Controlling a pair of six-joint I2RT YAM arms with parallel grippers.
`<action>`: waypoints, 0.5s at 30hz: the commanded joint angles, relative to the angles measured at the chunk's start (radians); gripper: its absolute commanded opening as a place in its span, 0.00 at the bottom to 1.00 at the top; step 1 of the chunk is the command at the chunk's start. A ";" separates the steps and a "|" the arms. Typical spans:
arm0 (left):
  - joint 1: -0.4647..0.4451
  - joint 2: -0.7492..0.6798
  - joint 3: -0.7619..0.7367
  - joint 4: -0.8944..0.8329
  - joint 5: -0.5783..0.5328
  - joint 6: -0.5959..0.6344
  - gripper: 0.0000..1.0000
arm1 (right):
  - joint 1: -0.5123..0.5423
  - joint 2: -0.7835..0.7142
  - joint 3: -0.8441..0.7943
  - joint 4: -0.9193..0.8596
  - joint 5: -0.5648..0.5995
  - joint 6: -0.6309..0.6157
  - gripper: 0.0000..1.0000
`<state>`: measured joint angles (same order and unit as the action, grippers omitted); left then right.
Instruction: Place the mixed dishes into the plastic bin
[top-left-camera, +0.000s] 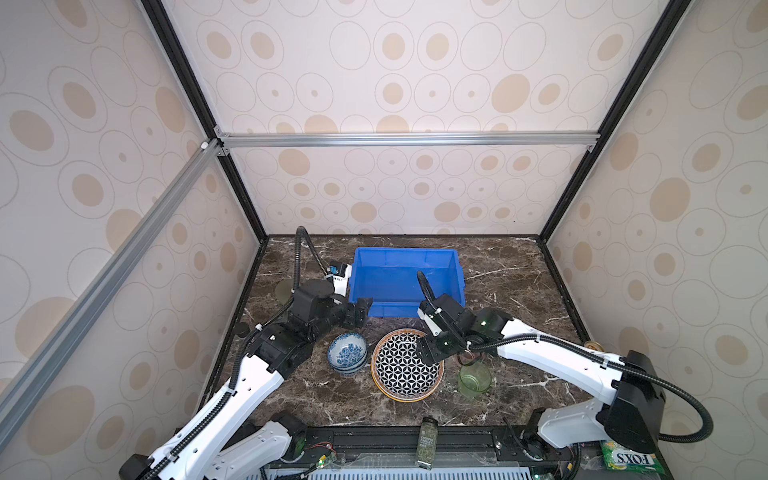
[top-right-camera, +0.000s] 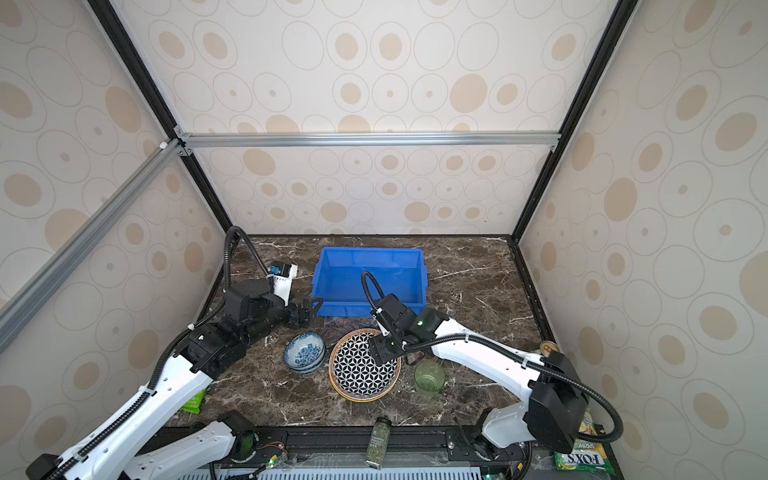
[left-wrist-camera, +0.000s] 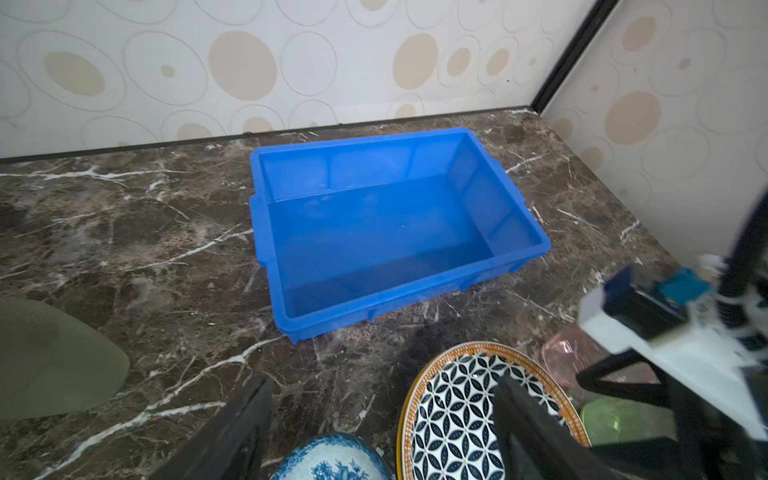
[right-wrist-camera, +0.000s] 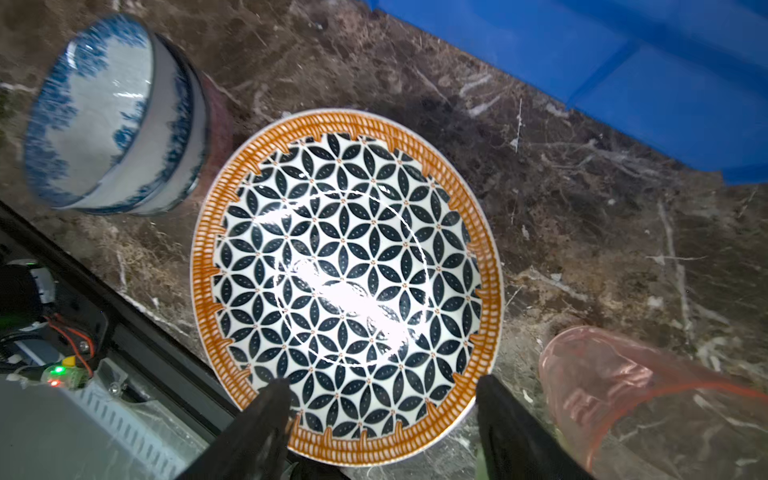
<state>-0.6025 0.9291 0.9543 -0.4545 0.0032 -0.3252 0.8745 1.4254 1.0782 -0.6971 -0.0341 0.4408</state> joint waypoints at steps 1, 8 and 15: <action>-0.088 -0.016 -0.012 -0.057 -0.001 -0.033 0.82 | -0.028 0.047 0.027 -0.034 -0.009 0.008 0.69; -0.180 -0.038 -0.056 -0.078 -0.015 -0.066 0.80 | -0.089 0.055 0.021 -0.016 -0.006 0.010 0.65; -0.207 -0.071 -0.098 -0.084 0.002 -0.060 0.79 | -0.106 0.116 0.001 0.016 -0.018 0.023 0.60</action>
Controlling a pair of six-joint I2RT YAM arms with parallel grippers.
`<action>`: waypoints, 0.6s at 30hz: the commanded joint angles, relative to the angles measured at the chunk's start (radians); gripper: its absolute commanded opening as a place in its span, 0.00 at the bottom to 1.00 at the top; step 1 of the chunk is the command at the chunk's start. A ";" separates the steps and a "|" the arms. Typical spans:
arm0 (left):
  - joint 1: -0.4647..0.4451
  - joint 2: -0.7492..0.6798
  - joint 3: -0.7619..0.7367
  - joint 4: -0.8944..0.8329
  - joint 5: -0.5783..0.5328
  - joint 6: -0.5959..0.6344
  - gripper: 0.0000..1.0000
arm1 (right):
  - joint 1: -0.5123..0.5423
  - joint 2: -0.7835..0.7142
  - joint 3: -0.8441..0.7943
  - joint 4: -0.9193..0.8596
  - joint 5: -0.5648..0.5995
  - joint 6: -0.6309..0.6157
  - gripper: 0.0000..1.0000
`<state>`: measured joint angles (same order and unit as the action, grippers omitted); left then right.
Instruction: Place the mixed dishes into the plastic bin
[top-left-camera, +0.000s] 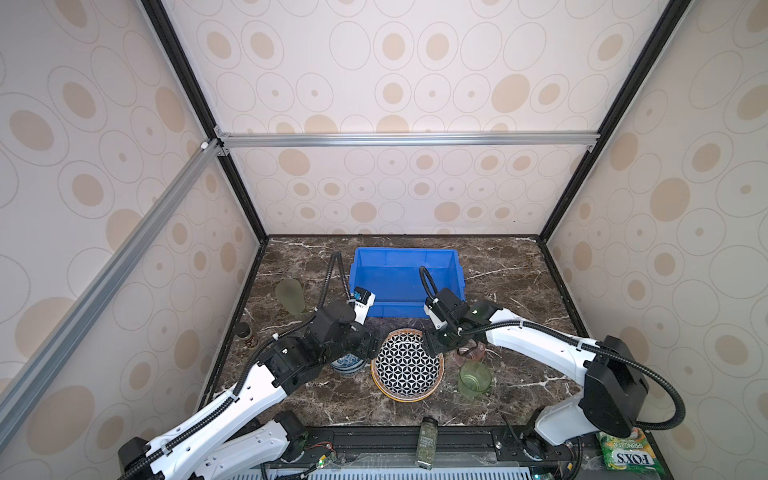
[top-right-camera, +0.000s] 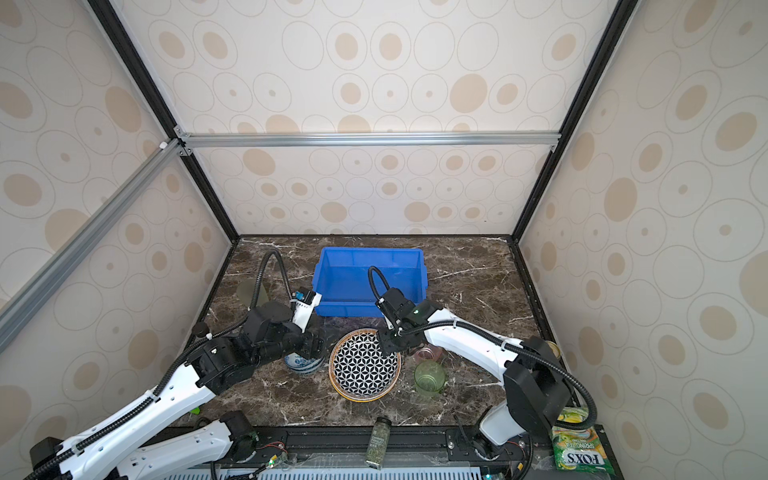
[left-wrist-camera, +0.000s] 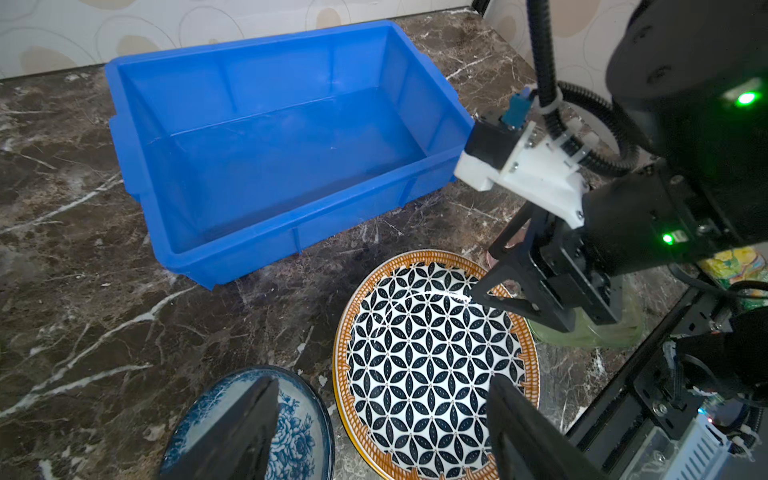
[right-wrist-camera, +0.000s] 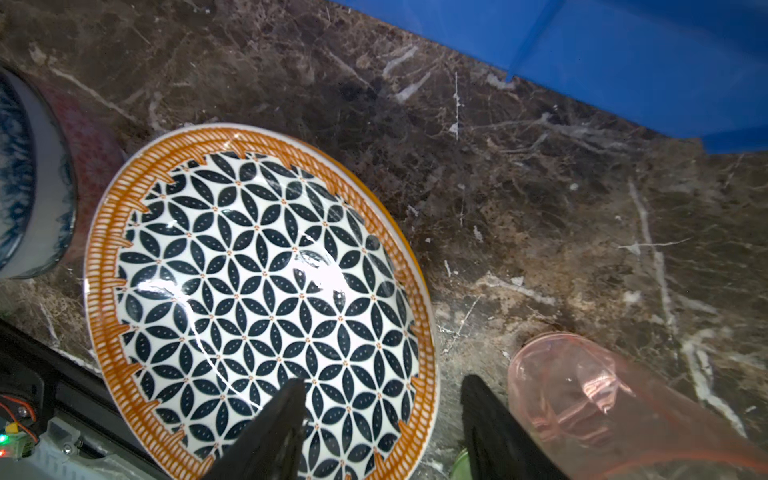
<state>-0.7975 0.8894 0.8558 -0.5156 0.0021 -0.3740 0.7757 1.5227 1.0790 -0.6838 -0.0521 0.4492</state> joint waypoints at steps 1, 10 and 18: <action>-0.012 -0.037 0.001 -0.023 0.011 -0.011 0.79 | -0.013 0.018 -0.006 0.008 0.003 0.020 0.59; -0.025 -0.007 0.007 -0.021 0.023 -0.023 0.78 | -0.048 0.053 -0.027 0.029 -0.048 0.019 0.48; -0.042 -0.001 0.023 -0.027 0.002 -0.035 0.77 | -0.049 0.083 -0.023 0.009 -0.029 0.007 0.48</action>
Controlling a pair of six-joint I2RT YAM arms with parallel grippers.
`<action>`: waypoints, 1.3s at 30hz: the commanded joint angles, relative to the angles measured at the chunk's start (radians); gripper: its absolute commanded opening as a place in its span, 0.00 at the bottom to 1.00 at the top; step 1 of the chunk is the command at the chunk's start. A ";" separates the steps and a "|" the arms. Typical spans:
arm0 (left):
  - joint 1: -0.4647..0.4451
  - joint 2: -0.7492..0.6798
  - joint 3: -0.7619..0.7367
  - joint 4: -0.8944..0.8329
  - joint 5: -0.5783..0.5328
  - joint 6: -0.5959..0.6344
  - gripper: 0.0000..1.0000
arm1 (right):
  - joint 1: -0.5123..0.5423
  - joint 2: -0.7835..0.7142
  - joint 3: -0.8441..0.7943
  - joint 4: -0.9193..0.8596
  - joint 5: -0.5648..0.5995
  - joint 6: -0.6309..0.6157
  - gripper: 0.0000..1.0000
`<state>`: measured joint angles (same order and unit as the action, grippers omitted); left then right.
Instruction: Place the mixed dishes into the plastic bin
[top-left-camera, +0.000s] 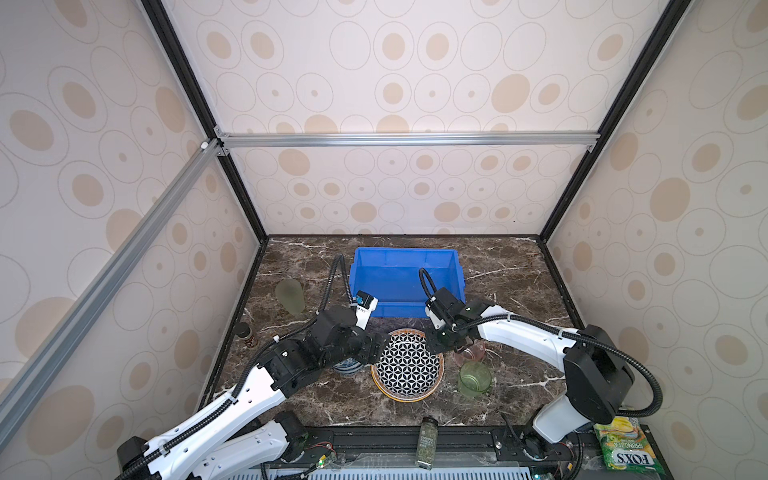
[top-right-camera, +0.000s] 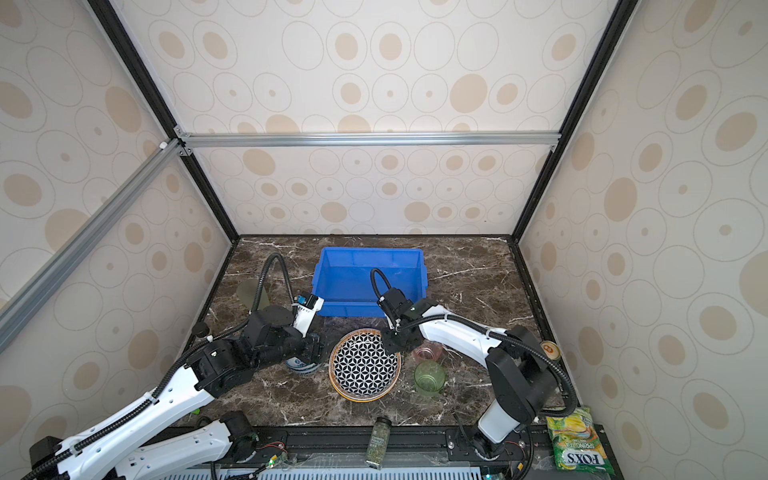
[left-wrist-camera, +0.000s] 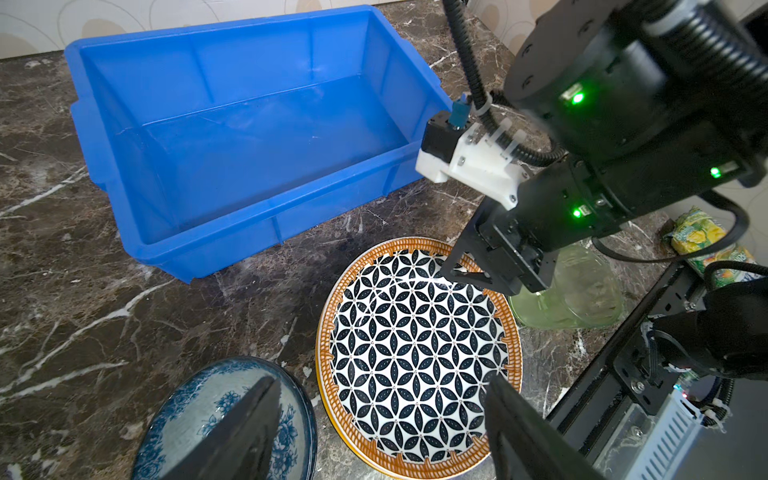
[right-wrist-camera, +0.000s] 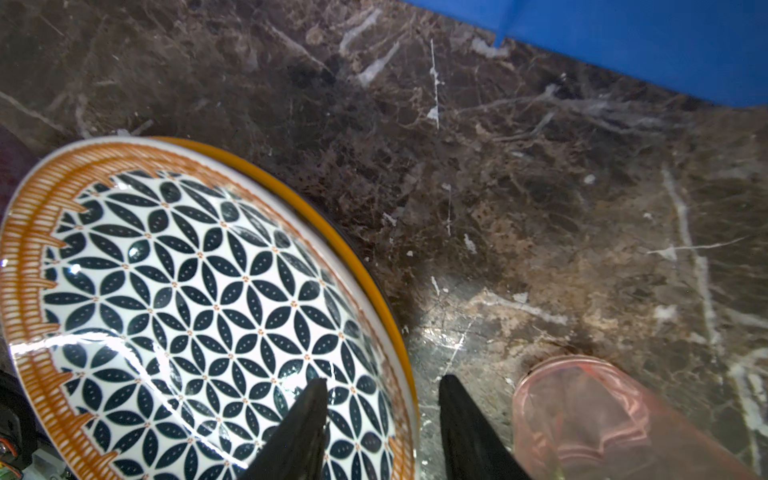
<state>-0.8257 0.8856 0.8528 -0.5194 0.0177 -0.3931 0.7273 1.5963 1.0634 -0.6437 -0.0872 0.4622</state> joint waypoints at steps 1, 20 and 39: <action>-0.015 0.006 0.028 -0.024 -0.017 -0.017 0.77 | 0.001 0.011 -0.006 -0.037 0.014 -0.009 0.48; -0.035 0.039 0.045 -0.037 -0.065 -0.023 0.76 | 0.050 0.050 0.045 -0.120 0.170 -0.030 0.17; -0.042 0.062 0.007 -0.022 -0.029 -0.032 0.76 | 0.064 0.019 0.080 -0.152 0.188 -0.066 0.00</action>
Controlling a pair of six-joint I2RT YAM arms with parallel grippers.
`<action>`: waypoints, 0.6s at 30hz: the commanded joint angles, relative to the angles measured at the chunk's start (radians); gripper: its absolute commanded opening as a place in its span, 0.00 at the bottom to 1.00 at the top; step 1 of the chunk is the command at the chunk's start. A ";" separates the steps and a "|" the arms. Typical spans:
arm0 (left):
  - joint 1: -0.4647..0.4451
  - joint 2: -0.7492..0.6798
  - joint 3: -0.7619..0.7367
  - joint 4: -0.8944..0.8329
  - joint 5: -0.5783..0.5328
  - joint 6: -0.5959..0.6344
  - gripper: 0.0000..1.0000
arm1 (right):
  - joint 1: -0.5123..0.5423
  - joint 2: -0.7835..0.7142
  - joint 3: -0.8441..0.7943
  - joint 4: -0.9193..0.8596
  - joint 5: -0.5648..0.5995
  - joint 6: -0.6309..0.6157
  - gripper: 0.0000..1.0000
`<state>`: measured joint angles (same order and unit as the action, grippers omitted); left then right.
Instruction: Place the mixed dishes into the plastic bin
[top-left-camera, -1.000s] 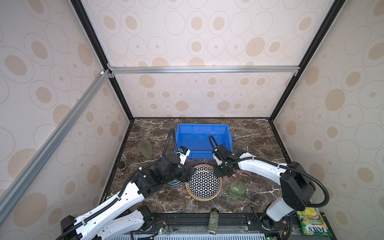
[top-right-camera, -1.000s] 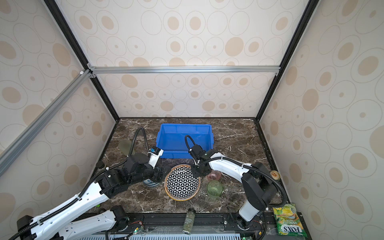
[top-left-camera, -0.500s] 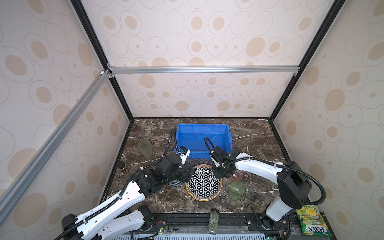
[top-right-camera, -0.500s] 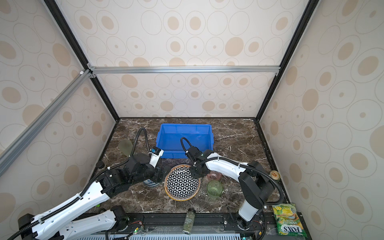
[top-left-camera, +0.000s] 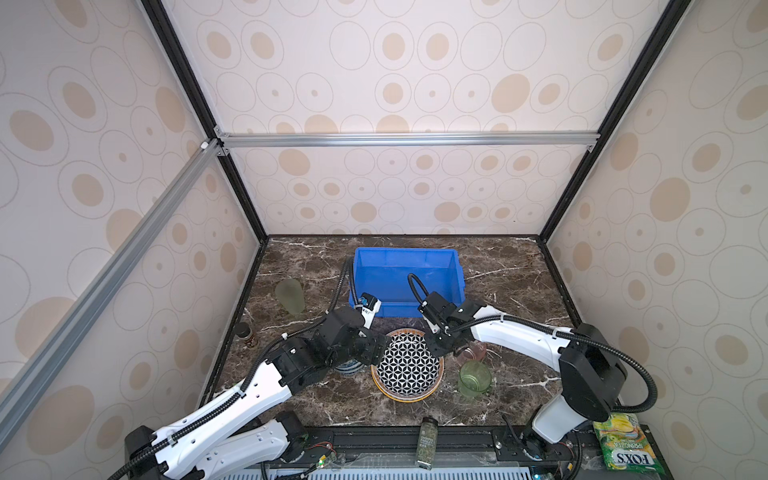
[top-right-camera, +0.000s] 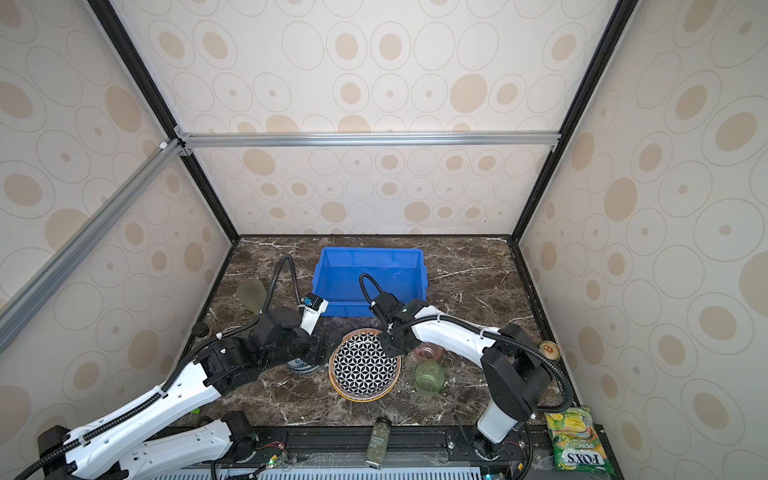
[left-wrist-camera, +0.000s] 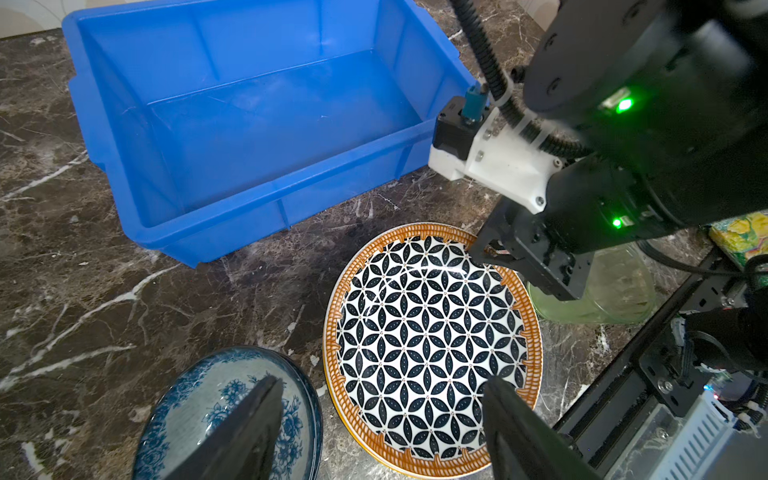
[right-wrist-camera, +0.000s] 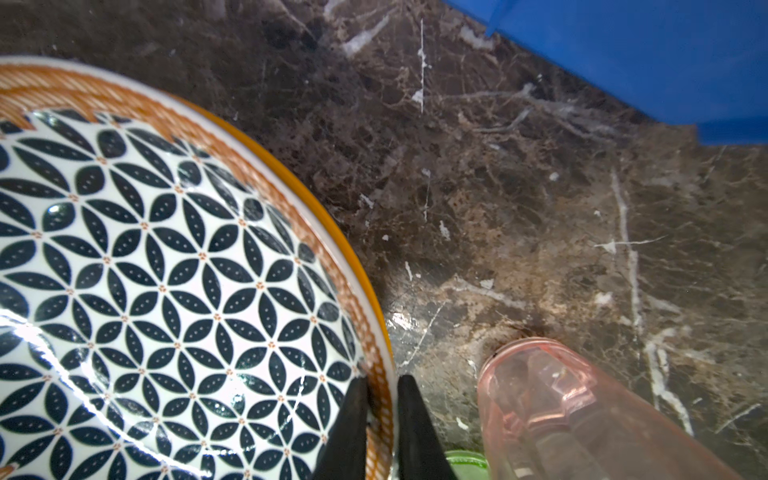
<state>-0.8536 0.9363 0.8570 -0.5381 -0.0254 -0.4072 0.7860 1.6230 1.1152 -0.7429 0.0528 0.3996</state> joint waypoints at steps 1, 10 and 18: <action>-0.015 0.014 -0.001 -0.003 0.016 -0.019 0.76 | 0.008 -0.007 0.033 -0.060 0.049 -0.005 0.00; -0.023 0.035 -0.046 0.000 0.050 -0.028 0.78 | 0.013 -0.023 0.050 -0.049 0.035 -0.015 0.00; -0.043 0.035 -0.069 -0.041 0.089 -0.063 0.81 | 0.013 -0.016 0.046 -0.013 -0.034 -0.008 0.00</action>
<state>-0.8742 0.9726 0.7895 -0.5434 0.0471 -0.4446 0.7925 1.6184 1.1412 -0.7658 0.0452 0.3931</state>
